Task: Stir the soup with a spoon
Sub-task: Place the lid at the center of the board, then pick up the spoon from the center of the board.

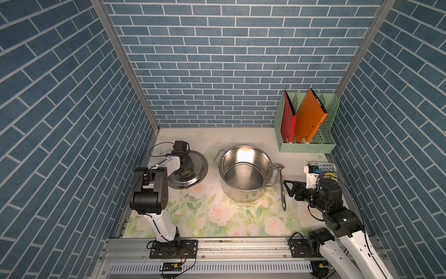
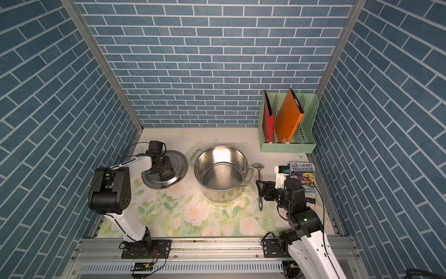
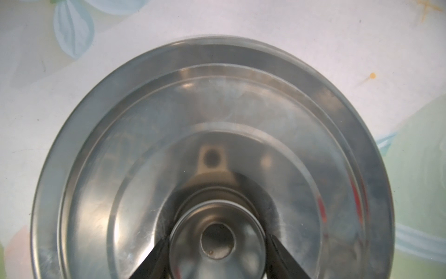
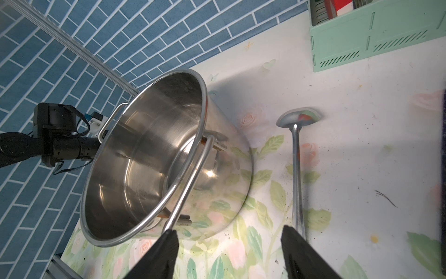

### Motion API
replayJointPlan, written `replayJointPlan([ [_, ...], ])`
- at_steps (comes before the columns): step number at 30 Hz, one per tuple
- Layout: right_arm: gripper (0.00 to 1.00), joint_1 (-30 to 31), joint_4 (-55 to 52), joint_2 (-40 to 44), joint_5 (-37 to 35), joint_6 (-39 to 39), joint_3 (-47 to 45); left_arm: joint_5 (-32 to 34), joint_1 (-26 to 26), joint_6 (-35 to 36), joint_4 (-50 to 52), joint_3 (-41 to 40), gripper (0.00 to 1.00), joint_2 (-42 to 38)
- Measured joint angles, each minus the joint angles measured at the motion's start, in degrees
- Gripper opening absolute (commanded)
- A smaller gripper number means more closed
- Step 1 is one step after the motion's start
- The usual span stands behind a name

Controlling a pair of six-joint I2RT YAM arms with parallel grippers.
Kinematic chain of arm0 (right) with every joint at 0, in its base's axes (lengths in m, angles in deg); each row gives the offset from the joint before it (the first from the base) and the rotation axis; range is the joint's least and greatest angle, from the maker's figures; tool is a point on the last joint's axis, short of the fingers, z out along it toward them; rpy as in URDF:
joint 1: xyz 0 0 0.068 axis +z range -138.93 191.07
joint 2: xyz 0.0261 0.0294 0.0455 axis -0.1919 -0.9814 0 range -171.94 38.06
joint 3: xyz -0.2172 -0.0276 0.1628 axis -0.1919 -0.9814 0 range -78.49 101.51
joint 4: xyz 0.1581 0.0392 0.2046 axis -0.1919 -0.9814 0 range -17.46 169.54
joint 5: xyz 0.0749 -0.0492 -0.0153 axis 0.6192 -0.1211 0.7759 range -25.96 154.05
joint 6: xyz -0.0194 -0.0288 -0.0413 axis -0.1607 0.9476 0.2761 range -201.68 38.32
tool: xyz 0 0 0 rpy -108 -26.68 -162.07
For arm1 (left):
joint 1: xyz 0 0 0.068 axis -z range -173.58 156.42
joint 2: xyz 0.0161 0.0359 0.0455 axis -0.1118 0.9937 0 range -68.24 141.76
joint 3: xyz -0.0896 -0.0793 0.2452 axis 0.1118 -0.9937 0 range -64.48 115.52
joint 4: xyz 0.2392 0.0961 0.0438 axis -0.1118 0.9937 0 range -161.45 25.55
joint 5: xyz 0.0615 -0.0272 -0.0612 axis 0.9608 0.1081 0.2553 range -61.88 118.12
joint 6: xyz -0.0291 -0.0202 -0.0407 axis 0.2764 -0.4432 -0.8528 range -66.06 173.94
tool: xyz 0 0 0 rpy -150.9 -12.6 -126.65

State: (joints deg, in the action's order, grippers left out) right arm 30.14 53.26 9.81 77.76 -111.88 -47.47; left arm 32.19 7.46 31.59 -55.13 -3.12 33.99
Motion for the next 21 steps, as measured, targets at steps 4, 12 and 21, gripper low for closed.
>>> replayJointPlan([
  [4,0.72,0.0,-0.5,-1.0,-1.2,0.0,0.0,-0.3,0.0,-0.3,-0.3,0.0,0.95,-0.6],
  [12,0.71,0.0,-2.2,-3.3,-4.6,-1.1,0.0,0.0,0.0,0.1,-0.2,0.8,1.00,-8.6],
  [21,0.60,0.0,0.3,-13.2,-5.8,-2.6,-2.4,0.8,4.5,2.3,-2.4,0.6,1.00,-30.4],
])
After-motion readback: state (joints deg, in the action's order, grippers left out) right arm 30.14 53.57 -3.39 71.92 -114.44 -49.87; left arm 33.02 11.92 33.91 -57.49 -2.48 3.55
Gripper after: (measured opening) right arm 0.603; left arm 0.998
